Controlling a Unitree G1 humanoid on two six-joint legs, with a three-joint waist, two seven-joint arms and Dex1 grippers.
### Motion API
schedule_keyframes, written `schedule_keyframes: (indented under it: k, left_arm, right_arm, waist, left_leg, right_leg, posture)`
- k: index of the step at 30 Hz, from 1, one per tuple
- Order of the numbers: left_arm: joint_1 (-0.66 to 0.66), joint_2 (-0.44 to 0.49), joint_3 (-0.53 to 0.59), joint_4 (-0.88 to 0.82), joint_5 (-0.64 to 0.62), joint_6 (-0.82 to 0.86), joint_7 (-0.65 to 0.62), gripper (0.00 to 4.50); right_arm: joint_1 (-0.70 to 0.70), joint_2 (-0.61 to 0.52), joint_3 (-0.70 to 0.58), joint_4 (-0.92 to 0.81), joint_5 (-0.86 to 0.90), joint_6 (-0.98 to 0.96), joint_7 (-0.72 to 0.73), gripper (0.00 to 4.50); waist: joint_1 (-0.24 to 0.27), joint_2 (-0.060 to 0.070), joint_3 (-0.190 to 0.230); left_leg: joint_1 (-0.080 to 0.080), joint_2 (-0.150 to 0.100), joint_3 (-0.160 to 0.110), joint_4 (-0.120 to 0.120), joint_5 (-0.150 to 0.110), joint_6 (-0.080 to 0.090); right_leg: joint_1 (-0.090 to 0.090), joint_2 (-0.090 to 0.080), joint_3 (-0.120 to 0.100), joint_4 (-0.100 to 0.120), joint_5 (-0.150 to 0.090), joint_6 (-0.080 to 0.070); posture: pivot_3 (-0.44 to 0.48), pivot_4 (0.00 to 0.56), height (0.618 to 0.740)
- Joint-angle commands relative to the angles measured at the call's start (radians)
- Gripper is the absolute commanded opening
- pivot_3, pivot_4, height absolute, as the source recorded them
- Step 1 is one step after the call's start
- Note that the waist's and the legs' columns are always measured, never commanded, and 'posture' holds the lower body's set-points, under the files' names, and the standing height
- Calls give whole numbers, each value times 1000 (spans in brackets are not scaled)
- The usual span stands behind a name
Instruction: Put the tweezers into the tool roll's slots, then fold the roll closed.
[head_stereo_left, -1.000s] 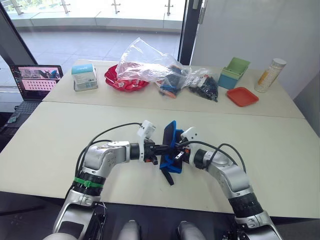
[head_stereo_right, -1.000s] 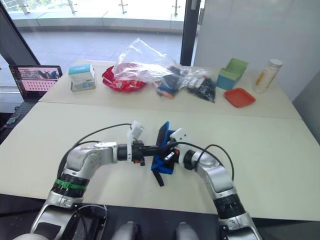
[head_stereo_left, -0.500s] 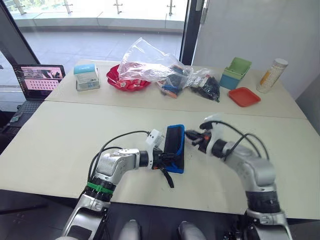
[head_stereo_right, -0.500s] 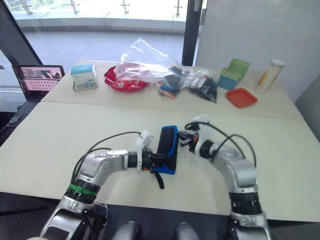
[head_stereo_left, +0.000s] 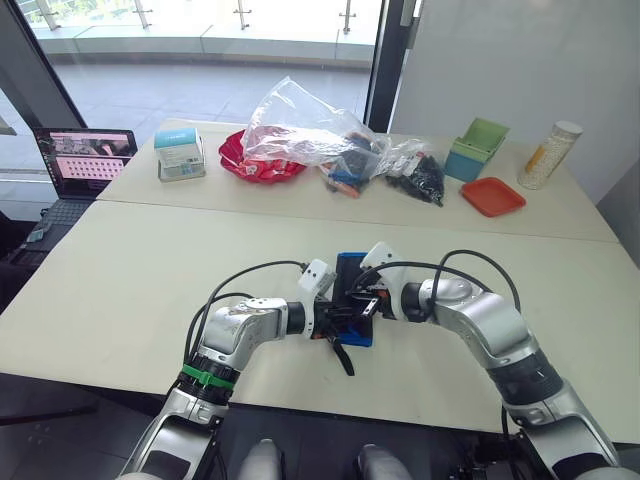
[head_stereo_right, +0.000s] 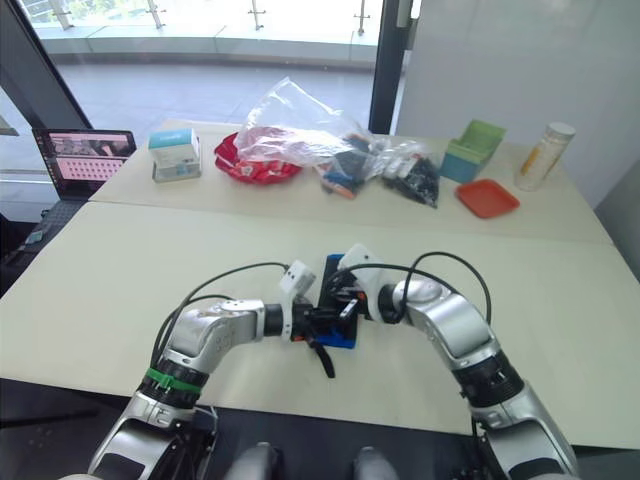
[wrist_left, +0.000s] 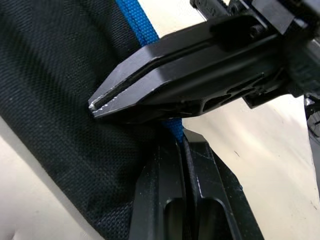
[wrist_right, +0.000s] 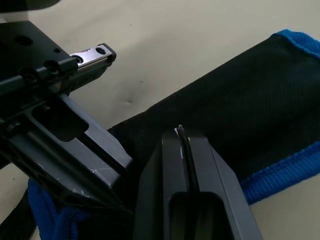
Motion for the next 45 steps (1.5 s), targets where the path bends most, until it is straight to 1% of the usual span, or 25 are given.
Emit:
schedule_keyframes:
  k: [1,4,6,11,13,15,17,19,20,21,23,24,26,27,29,30,32,37,40,42,43,45]
  left_arm:
    - [36,40,-20,11,47,26,26,1234]
    - [46,82,10,-46,18,27,-6,2225]
    - [47,104,42,-75,-8,35,-20,2846]
    - [46,207,108,-147,-73,-3,-119,4482]
    - [41,258,154,-163,-129,-18,-210,4482]
    - [31,279,183,-157,-176,-28,-280,4482]
    - [16,265,187,-129,-172,-52,-288,3926]
    - [3,247,162,-101,-137,-98,-296,3349]
    - [-3,232,136,-91,-115,-123,-298,3349]
    - [-9,215,113,-80,-93,-148,-296,2728]
    - [-10,183,68,-59,-47,-204,-292,2136]
    - [-10,169,49,-46,-23,-229,-286,1727]
    - [-11,119,4,25,51,-295,-234,1138]
    - [-10,96,-19,63,93,-331,-204,744]
    - [30,91,-94,80,165,-400,-216,105]
    - [59,98,-124,92,205,-432,-208,45]
    - [92,108,-148,109,247,-466,-200,45]
    - [130,113,-122,70,218,-438,-213,45]
    - [131,121,-126,68,238,-449,-211,45]
    - [128,123,-119,68,238,-447,-205,45]
    - [126,130,-122,72,243,-455,-210,45]
    - [130,140,-126,65,245,-460,-219,45]
  right_arm:
    - [-1,-28,50,151,-75,-6,26,0]
    - [-1,-25,60,192,-81,-32,61,0]
    - [3,-19,57,201,-77,-40,73,0]
    - [17,-14,49,191,-75,-48,83,0]
    - [18,-9,41,194,-72,-50,86,0]
    - [16,-1,29,201,-71,-54,87,0]
    - [15,7,21,204,-72,-54,86,0]
    - [9,15,17,210,-72,-52,87,0]
    - [9,18,14,212,-71,-51,86,0]
    - [10,23,10,213,-69,-49,83,0]
    - [18,31,3,206,-67,-44,76,0]
    - [24,32,2,197,-67,-41,76,0]
    - [40,28,-3,176,-63,-32,79,0]
    - [46,24,-4,169,-61,-30,84,0]
    - [60,26,-22,158,-54,-22,78,0]
    - [70,24,-29,148,-53,-29,78,0]
    - [85,22,-38,133,-53,-55,84,0]
    - [147,47,-138,47,12,-189,130,0]
    - [173,45,-174,37,28,-228,147,0]
    - [174,36,-167,51,12,-226,149,0]
    - [151,28,-129,115,-39,-218,133,0]
    - [107,41,-103,212,-81,-182,96,0]
  waist:
    - [0,0,0]
    - [-4,0,-1]
    - [-8,0,-1]
    - [-12,0,-1]
    - [-12,0,-1]
    - [-9,0,-1]
    - [-4,0,-1]
    - [-3,0,-1]
    - [-5,0,-1]
    - [-5,0,-1]
    - [-6,0,-1]
    - [-7,0,-1]
    - [-9,0,-1]
    - [-9,0,-1]
    - [-7,0,-1]
    - [-7,0,-1]
    - [-1,0,-2]
    - [3,0,-3]
    - [1,0,-3]
    - [-1,1,-2]
    - [-3,1,-2]
    - [-9,1,-3]
  left_leg:
    - [1,0,0,0,0,0]
    - [8,1,0,0,0,0]
    - [7,2,0,-1,0,0]
    - [6,3,0,-1,0,0]
    - [6,3,0,-1,0,0]
    - [3,2,-1,-1,0,0]
    - [3,2,-1,-1,0,0]
    - [4,2,-1,-1,0,0]
    - [4,2,-1,-1,0,0]
    - [3,2,-1,-1,0,0]
    - [3,2,-1,-1,0,0]
    - [3,2,-1,-1,0,0]
    - [3,2,0,-1,0,0]
    - [3,2,0,-1,0,0]
    - [3,2,-1,-1,0,0]
    - [2,2,-1,-1,0,1]
    - [3,2,-1,-1,-1,2]
    - [3,1,-1,-1,-2,4]
    - [2,1,-1,-1,-2,4]
    - [2,1,-1,-1,-2,4]
    - [2,1,-1,-1,-2,4]
    - [3,1,-1,-1,-2,4]
  right_leg:
    - [2,0,0,0,0,0]
    - [12,0,-1,-8,-1,1]
    - [11,1,-1,-10,-1,1]
    - [10,2,-1,-9,-1,1]
    - [10,2,-1,-10,-1,1]
    - [8,1,-2,-10,0,1]
    - [9,0,-3,-10,0,1]
    - [9,0,-3,-10,0,1]
    - [9,0,-3,-10,0,1]
    - [8,0,-3,-10,0,1]
    - [8,1,-3,-10,0,1]
    - [8,1,-2,-10,0,1]
    - [8,1,-2,-10,0,1]
    - [8,1,-2,-10,0,1]
    - [8,1,-2,-10,0,1]
    - [8,1,-2,-10,0,1]
    - [8,1,-2,-10,0,1]
    - [10,0,-2,-10,0,1]
    - [9,0,-2,-10,0,1]
    - [9,0,-2,-10,0,1]
    - [8,0,-2,-10,0,1]
    - [9,0,-2,-10,0,1]
  posture:
    - [0,150,717]
    - [0,150,717]
    - [0,150,717]
    - [0,150,717]
    - [0,150,717]
    - [0,150,717]
    - [0,150,717]
    - [0,150,717]
    - [0,150,717]
    - [0,150,717]
    - [0,150,717]
    - [0,150,717]
    - [0,150,717]
    - [0,150,717]
    - [0,150,717]
    - [0,150,717]
    - [0,150,717]
    - [0,150,717]
    - [0,150,717]
    - [0,150,717]
    - [0,150,717]
    - [0,150,717]
